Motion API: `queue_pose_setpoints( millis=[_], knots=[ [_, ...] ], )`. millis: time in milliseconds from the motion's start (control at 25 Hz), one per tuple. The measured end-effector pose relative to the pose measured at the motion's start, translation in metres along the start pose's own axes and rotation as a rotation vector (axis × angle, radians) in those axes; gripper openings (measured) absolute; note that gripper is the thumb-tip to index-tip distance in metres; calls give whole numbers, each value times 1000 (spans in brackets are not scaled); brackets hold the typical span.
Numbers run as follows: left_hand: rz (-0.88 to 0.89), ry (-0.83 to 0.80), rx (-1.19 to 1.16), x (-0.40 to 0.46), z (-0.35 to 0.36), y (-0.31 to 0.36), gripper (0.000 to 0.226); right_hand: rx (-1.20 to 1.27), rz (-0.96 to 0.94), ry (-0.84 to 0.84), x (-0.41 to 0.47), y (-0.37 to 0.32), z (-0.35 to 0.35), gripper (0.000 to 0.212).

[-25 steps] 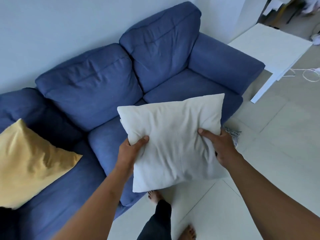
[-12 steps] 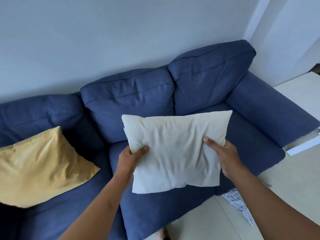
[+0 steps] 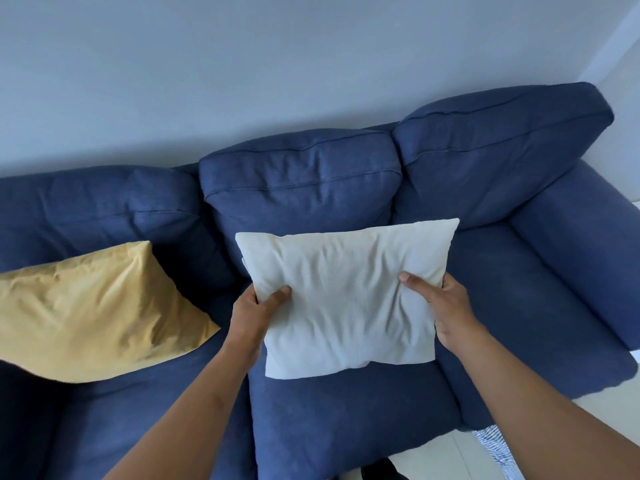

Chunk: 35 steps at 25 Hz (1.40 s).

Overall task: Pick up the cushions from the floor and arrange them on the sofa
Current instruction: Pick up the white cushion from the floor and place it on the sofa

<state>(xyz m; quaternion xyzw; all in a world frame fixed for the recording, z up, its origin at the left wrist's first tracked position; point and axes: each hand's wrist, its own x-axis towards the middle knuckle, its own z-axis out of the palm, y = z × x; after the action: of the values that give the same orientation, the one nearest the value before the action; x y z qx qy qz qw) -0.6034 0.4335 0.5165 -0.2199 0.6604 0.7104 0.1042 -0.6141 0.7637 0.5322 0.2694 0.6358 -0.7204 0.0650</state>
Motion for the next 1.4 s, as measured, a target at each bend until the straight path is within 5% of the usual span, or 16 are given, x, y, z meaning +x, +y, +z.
queue_pose_setpoints(
  millis=[600,1120,1240,1400],
  knots=[
    [-54,265,-32,115,8,-27,27,-139,47,-180,165,6,61,44],
    [-148,347,25,230,-2,-57,24,-272,98,-150,265,44,106,69],
    [-77,362,-63,232,-10,-37,36,-176,-16,-93,266,24,105,56],
    [0,350,-40,234,-20,-9,18,-260,-84,-115,269,-3,107,23]
  ],
)
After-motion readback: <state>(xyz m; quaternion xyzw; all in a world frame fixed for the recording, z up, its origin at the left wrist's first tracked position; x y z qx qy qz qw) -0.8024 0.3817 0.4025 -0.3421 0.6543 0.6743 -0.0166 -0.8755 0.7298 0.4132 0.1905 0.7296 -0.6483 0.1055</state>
